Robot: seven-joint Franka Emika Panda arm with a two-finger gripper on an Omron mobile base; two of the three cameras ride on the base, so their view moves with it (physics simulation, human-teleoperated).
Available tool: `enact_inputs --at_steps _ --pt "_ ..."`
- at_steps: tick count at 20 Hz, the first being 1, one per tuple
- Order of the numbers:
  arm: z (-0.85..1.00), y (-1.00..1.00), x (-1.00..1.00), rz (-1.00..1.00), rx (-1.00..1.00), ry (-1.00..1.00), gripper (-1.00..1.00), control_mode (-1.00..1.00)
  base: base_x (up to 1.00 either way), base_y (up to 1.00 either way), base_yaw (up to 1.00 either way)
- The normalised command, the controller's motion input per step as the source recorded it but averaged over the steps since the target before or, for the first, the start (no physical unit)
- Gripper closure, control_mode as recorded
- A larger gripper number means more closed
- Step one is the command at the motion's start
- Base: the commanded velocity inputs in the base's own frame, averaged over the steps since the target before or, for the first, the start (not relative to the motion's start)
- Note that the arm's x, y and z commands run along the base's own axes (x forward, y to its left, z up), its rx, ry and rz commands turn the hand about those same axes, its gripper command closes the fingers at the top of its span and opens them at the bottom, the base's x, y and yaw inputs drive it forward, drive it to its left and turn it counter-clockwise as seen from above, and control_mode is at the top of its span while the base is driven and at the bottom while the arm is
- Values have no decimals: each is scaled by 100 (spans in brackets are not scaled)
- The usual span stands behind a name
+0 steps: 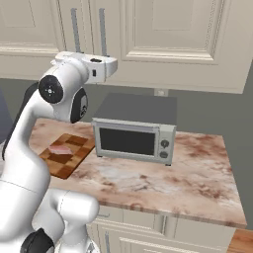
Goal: Open the cabinet, retrieve the rolling pin, and place it next to the meat on the cutting board to prepare for tenderizing.
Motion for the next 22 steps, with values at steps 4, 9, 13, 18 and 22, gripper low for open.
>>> enact_inputs --at_steps 4,9,13,18,22 --pt "21 -10 4 0 0 -10 -100 -100 0 0 0" --pt "11 -4 15 0 0 -4 -100 -100 0 0 0" --pt "0 2 25 0 0 0 -100 -100 0 0 0" --pt "0 2 30 2 0 0 -100 -100 0 0 0" --pt "-1 5 44 6 0 0 -100 -100 0 0 0"
